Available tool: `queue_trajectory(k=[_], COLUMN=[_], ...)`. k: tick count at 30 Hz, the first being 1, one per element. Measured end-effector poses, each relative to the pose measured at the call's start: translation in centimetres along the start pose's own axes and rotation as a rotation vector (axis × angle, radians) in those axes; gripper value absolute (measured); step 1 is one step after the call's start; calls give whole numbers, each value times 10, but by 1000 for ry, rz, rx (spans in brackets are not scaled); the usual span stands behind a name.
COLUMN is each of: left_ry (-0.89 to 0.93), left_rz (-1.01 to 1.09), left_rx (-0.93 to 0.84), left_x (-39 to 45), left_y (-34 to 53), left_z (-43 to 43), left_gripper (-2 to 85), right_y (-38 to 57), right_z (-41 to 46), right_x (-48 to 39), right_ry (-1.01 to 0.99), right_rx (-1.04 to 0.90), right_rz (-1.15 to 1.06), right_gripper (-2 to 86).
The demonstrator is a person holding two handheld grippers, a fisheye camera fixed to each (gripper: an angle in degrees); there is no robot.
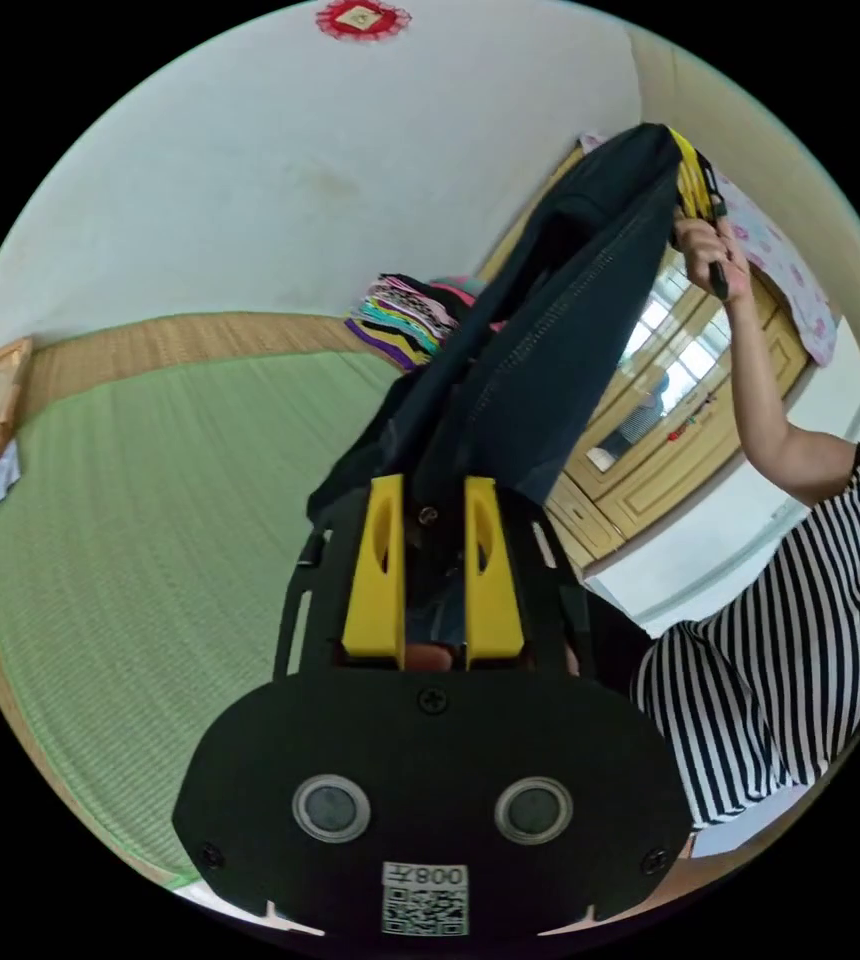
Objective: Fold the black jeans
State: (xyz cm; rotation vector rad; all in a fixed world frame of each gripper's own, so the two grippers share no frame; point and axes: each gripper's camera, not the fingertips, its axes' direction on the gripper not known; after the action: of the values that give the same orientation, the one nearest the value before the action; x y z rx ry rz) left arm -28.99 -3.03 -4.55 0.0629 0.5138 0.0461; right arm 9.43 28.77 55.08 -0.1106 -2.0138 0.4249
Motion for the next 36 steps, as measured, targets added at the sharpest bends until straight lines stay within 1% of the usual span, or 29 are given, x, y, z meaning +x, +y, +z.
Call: queue_trajectory(k=[3,6,8,9,10,13,15,17,19,21,22,24,25,26,27,28,29,30,31,32,33,35,36], left_ry=[7,-106,-219,-249,-319,-487,-577,-670,-706,-709,-707,-720,-720,-694,-693,-697,-680,-667,-604,-576,-559,-487,-487], left_rz=[-66,-97,-61,-46,-7,124,219,324,367,369,343,278,192,85,29,-98,-236,-293,-371,-444,-469,-515,-518], left_rx=[-50,-57,4,25,70,157,177,190,176,125,78,-18,-94,-186,-241,-348,-428,-463,-500,-450,-412,-269,-252], left_x=[-16,-31,-34,-33,-28,-1,20,44,54,56,52,40,25,6,-5,-28,-48,-57,-68,-75,-76,-85,-88], left_y=[-4,-30,-70,-81,-104,-151,-166,-164,-148,-125,-106,-72,-47,-21,-7,20,45,56,71,77,78,68,64], left_z=[5,-14,-52,-63,-89,-146,-169,-189,-192,-186,-176,-153,-133,-111,-100,-78,-61,-55,-48,-50,-53,-66,-67], left_gripper=[51,30,22,20,17,14,12,11,11,12,13,16,19,23,26,30,31,28,25,17,13,7,6], right_y=[-12,-38,-59,-76,-84,-125,-141,-134,-112,-69,-55,8,25,63,102,121,156,184,193,201,196,174,155], right_z=[0,-3,-10,-15,-17,-23,-23,-21,-16,2,8,43,53,71,86,92,98,100,100,99,101,109,114], right_x=[28,65,79,81,80,53,28,18,19,41,51,97,110,137,160,172,193,208,212,216,216,219,223], right_ry=[52,110,114,100,91,97,70,23,10,-11,-12,-7,1,29,91,112,123,139,137,138,203,293,336], right_rx=[33,85,152,195,214,256,269,278,278,227,207,121,90,51,15,-6,-18,-5,19,61,50,17,9], right_rz=[76,173,200,192,181,52,-65,-117,-135,-60,-23,171,233,366,492,567,698,815,857,887,883,847,810], right_gripper=[3,3,3,3,3,3,4,4,4,4,4,3,3,2,2,1,1,0,0,0,0,1,1])
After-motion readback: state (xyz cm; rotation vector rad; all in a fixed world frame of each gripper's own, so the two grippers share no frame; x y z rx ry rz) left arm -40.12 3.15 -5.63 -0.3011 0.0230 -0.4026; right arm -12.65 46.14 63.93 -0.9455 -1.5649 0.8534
